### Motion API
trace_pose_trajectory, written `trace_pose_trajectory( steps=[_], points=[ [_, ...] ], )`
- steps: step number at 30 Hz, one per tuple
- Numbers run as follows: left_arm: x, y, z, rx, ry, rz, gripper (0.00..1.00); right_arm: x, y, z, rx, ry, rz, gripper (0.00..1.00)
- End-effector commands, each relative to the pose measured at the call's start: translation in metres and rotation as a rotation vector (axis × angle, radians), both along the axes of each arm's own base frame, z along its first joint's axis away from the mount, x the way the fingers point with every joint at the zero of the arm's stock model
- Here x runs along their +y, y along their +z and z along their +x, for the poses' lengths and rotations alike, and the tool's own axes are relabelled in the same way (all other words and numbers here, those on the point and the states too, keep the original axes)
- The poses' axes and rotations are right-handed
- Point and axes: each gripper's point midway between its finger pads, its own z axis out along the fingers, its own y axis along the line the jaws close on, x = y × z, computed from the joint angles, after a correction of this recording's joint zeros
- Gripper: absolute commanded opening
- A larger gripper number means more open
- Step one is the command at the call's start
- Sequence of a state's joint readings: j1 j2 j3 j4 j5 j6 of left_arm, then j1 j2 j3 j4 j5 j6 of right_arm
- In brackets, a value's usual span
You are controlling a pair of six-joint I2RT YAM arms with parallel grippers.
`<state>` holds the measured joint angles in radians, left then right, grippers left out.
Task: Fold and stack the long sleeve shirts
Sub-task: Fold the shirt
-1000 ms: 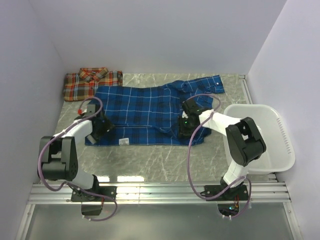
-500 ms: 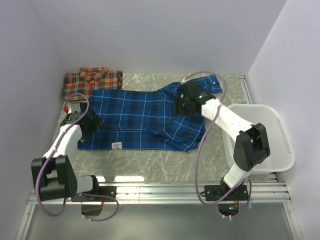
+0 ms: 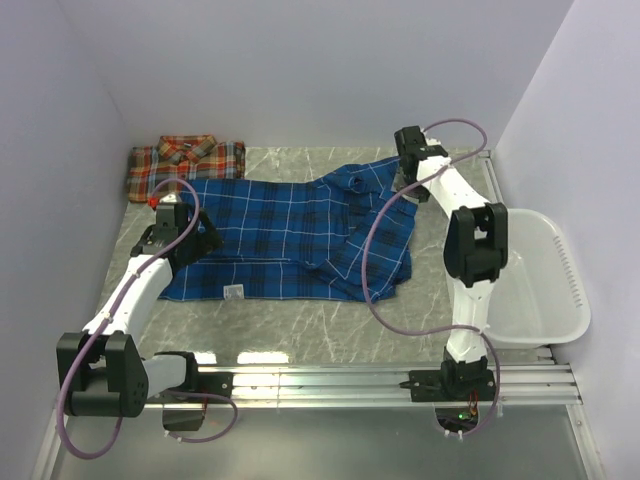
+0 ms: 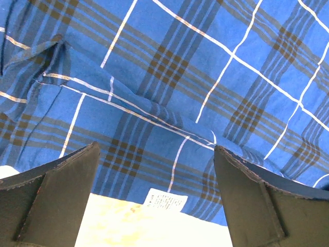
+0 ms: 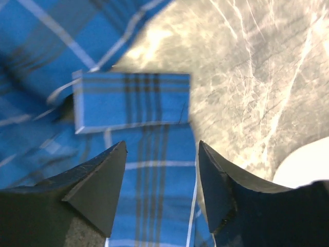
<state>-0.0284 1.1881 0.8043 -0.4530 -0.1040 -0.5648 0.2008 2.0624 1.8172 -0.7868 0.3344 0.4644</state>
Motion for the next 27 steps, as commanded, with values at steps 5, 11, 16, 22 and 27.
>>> trace_pose_trajectory(
  steps=[5, 11, 16, 22, 27],
  points=[
    [0.000, 0.010, 0.006, -0.046, -0.019, 0.015, 0.99, -0.020, -0.011, 0.026, -0.062, -0.234, 0.011, 0.59],
    [0.001, 0.010, 0.005, -0.048, -0.016, 0.016, 0.99, -0.028, -0.037, 0.036, -0.055, -0.349, 0.060, 0.61],
    [0.000, 0.009, 0.005, -0.043, -0.018, 0.014, 0.99, -0.037, -0.055, 0.033, -0.054, -0.432, 0.107, 0.61],
    [-0.003, 0.008, 0.008, -0.043, -0.029, 0.002, 0.99, -0.041, -0.070, 0.032, -0.043, -0.483, 0.116, 0.61],
    [-0.002, 0.007, 0.007, -0.037, -0.025, 0.004, 0.99, -0.043, -0.073, 0.036, -0.026, -0.486, 0.117, 0.58]
  ],
)
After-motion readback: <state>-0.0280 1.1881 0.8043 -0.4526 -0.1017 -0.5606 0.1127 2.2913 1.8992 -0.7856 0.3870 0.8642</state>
